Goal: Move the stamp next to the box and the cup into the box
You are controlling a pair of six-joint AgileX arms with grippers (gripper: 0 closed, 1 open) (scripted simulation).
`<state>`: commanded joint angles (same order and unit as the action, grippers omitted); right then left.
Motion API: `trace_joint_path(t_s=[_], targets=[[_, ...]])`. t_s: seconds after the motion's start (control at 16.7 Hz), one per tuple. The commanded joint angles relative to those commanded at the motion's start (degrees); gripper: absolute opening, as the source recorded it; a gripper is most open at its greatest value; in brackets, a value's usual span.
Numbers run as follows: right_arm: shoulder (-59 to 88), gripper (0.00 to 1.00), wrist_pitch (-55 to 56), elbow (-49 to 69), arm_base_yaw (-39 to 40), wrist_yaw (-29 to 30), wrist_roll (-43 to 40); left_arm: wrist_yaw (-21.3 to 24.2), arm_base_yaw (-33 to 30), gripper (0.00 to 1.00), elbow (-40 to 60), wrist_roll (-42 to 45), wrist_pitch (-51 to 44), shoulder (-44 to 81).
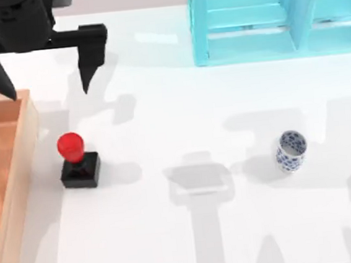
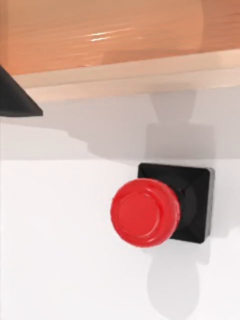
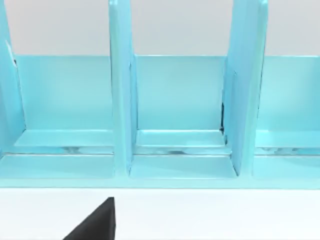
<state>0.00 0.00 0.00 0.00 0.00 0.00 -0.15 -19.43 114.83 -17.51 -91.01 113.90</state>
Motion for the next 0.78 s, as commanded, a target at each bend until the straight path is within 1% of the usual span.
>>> trace_joint_path(t_s=[0.18, 0.36, 0.54, 0.78], targets=[[0.0, 1.0, 0.0, 0.0, 0.0, 0.0, 0.0, -0.15, -0.43, 1.0, 0.62, -0.43, -0.08, 0.65], [0.0, 1.0, 0.0, 0.0, 0.0, 0.0, 0.0, -1.28, -4.01, 1.0, 6.24, -3.69, -1.46, 5.67], [0.0, 1.0, 0.0, 0.0, 0.0, 0.0, 0.0, -3.27, -10.03, 1.0, 17.3, -9.49, -3.65, 14.26], [0.0, 1.0, 0.0, 0.0, 0.0, 0.0, 0.0, -6.66, -20.07, 1.0, 38.29, -19.26, -7.07, 28.41]])
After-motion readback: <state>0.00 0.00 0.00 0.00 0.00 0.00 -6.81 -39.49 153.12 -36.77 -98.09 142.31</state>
